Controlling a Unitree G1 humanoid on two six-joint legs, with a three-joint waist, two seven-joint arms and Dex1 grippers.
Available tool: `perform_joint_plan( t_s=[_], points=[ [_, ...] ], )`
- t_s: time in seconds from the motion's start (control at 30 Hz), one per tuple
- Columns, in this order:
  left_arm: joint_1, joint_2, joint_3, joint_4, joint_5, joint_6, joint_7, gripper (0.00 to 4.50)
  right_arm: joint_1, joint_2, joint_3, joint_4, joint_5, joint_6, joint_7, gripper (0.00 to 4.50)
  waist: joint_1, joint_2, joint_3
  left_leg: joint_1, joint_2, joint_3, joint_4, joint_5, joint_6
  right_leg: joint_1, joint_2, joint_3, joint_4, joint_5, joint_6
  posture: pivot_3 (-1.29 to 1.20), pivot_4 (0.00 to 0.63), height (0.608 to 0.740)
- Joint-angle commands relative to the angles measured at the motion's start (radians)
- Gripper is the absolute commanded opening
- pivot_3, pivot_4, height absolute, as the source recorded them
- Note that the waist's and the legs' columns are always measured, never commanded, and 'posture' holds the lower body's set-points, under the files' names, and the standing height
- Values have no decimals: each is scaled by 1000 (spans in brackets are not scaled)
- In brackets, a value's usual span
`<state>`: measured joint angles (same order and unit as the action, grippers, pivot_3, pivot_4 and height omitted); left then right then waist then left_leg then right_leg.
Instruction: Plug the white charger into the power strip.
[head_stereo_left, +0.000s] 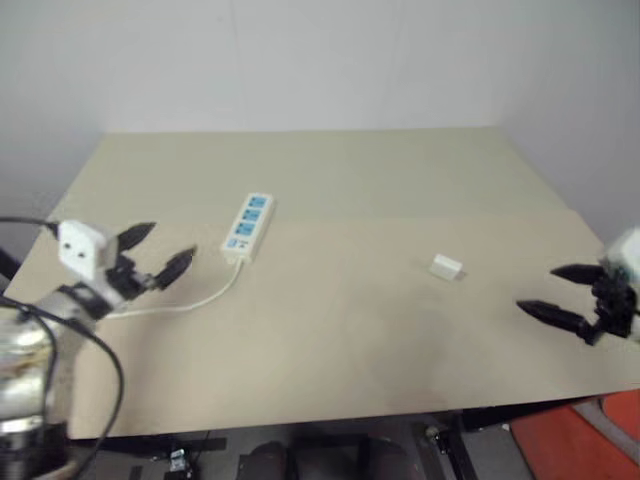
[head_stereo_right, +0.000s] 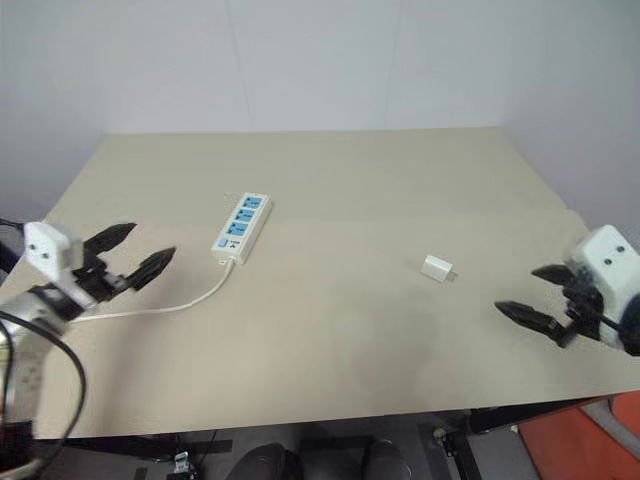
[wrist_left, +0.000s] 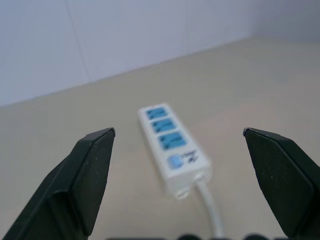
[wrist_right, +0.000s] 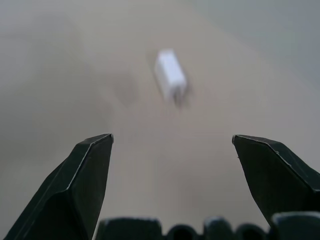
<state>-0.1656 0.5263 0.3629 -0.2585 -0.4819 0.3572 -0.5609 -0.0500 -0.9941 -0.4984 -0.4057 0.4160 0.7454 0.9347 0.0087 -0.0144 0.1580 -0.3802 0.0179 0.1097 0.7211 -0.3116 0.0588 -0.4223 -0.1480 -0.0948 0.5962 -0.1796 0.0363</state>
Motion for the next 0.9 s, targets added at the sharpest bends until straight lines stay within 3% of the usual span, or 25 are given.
perform_joint_plan(
  t_s=[0.03,0.2,0.43,0.63,0.9],
  points=[
    [18,-58,-48,-79,53,-2,109,4473,-106,45,113,-85,21,0,-83,4500,-6,0,0,0,0,0,-1,0,0,0,0,0,0,0,0,0,150,740],
    [19,-111,-72,-45,76,-5,165,4473,-262,111,250,-171,91,97,-139,4500,-5,0,0,0,-1,0,-1,1,-2,-2,1,-1,0,0,-1,0,150,740],
    [-66,-123,-92,75,144,10,247,4473,-362,51,306,-202,173,206,-128,4500,10,-1,0,-4,-1,-2,1,0,0,-2,0,-3,-1,0,-1,0,150,740],
    [-94,-145,-125,109,138,-4,221,4473,-349,46,342,-217,162,198,-147,4500,4,-1,0,-4,-1,-2,1,0,0,-2,0,-4,-1,0,-1,0,150,740],
    [-165,-190,-149,287,197,-105,241,4473,-341,55,339,-254,179,206,-179,4500,4,-1,0,-4,-1,-2,3,0,0,-2,0,-4,0,1,-1,0,150,740]
  ],
)
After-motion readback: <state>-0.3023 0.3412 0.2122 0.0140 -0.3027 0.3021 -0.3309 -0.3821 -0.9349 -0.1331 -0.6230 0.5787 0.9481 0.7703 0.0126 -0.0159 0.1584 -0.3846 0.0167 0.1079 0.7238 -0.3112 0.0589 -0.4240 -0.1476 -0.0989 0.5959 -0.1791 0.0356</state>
